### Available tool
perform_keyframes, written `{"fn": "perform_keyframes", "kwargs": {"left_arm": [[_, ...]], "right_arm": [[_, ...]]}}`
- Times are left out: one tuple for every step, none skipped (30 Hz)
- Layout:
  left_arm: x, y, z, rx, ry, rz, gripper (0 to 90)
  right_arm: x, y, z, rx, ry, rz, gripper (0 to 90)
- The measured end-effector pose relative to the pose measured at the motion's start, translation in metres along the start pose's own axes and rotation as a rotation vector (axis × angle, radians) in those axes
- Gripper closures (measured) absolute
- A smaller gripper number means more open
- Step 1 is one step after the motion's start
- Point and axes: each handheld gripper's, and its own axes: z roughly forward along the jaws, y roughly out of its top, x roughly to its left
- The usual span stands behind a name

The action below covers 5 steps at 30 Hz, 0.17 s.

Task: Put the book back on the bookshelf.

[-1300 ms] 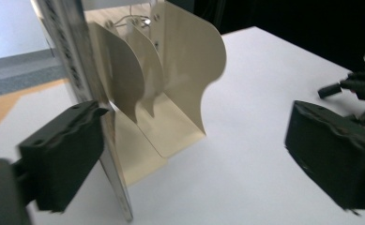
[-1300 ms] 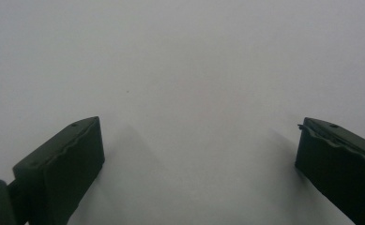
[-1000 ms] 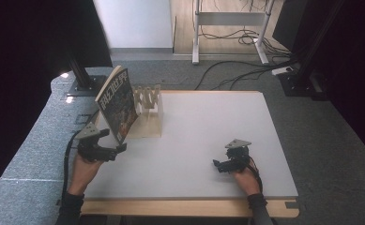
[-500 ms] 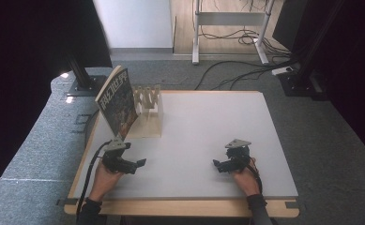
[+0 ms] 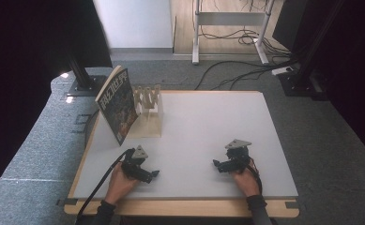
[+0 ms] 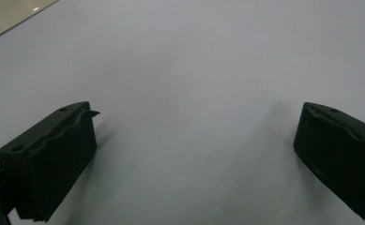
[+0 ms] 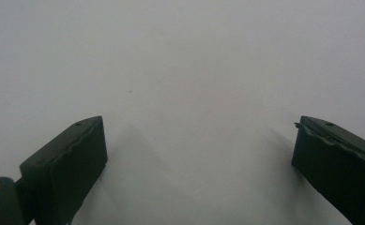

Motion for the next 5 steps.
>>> {"fn": "perform_keyframes", "kwargs": {"left_arm": [[0.0, -0.0001, 0.0001, 0.0, 0.0, 0.0, 0.0], [-0.0001, -0.0002, 0.0001, -0.001, 0.0, 0.0, 0.0], [-0.0003, -0.0003, 0.0001, -0.001, 0.0, 0.0, 0.0], [0.0, -0.0002, 0.0001, -0.001, 0.0, -0.001, 0.0], [0.0001, -0.0003, 0.0001, -0.001, -0.001, -0.003, 0.0]], "right_arm": [[0.0, -0.0001, 0.0, 0.0, -0.001, 0.001, 2.9], [0.0, -0.0003, 0.0001, -0.001, 0.001, 0.001, 2.9], [0.0, -0.0004, 0.0, 0.0, 0.001, 0.002, 2.9], [0.0, -0.0006, -0.0001, 0.0, 0.002, 0.002, 3.1], [0.0001, -0.0004, 0.0, -0.001, 0.002, 0.002, 3.1]]}}
